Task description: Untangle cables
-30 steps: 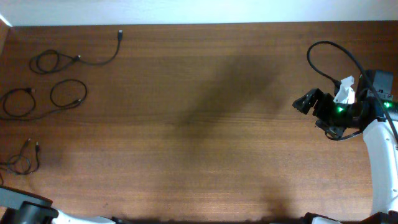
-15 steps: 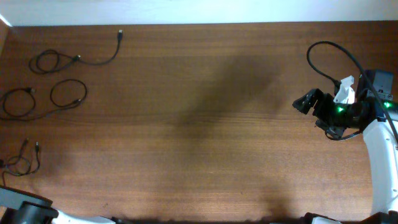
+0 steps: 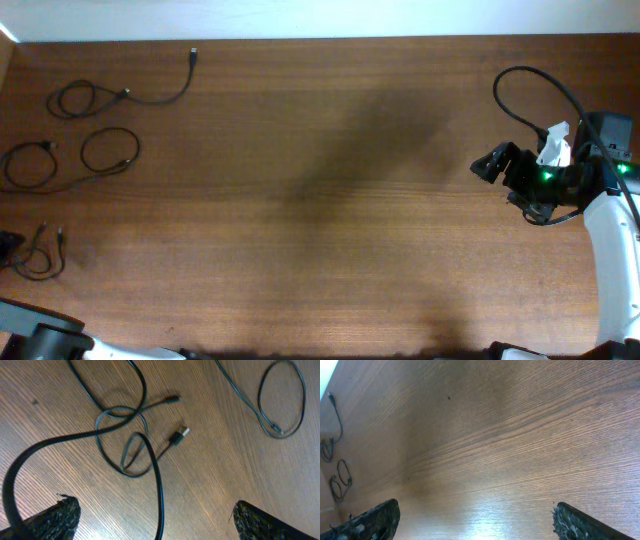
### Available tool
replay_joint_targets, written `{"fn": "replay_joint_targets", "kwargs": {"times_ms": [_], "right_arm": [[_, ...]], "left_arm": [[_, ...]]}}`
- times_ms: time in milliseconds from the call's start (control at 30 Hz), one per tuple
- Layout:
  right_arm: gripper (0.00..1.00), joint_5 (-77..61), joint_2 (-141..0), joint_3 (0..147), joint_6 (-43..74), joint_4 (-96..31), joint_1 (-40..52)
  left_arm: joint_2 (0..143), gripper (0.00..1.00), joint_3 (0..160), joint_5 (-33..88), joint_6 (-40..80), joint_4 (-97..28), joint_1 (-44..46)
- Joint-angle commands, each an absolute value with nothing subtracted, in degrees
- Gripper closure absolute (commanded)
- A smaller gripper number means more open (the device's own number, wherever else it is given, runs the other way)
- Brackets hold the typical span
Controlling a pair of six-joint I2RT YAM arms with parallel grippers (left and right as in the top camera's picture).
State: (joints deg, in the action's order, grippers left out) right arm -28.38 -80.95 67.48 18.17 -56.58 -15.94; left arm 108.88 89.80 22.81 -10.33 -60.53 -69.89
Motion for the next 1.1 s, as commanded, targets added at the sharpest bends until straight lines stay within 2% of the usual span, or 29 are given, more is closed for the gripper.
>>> {"fn": "replay_joint_targets", "kwargs": {"times_ms": [0, 367, 500, 600, 700, 1067], "right_arm": [[0.02, -28.7, -81.1, 67.5, 17.8, -56.1, -16.1], [0.02, -28.7, -81.1, 67.5, 17.8, -55.4, -16.1], [0.02, -28.7, -81.1, 67.5, 17.8, -55.3, -16.1], [0.01, -28.7, -81.1, 67.5, 17.8, -55.4, -16.1], [0.02, -28.7, -81.1, 67.5, 17.8, -55.7, -16.1], [0.02, -28.7, -81.1, 67.5, 17.8, -55.7, -16.1]], "left_arm": [[109.3, 0.01, 90.6, 24.7, -13.4, -62.1, -69.9], [109.3, 0.01, 80.2, 19.3, -13.4, -61.8, -69.7], [108.9, 0.01, 80.0, 18.6, -12.1, -60.5, -65.9], [107.4, 0.01, 80.5, 11.7, -10.7, -59.2, -61.4], [105.1, 0.01, 83.5, 2.3, -8.2, -58.5, -55.7], [101.0, 0.01, 104.0, 2.1, -5.6, -59.0, -50.2]]}}
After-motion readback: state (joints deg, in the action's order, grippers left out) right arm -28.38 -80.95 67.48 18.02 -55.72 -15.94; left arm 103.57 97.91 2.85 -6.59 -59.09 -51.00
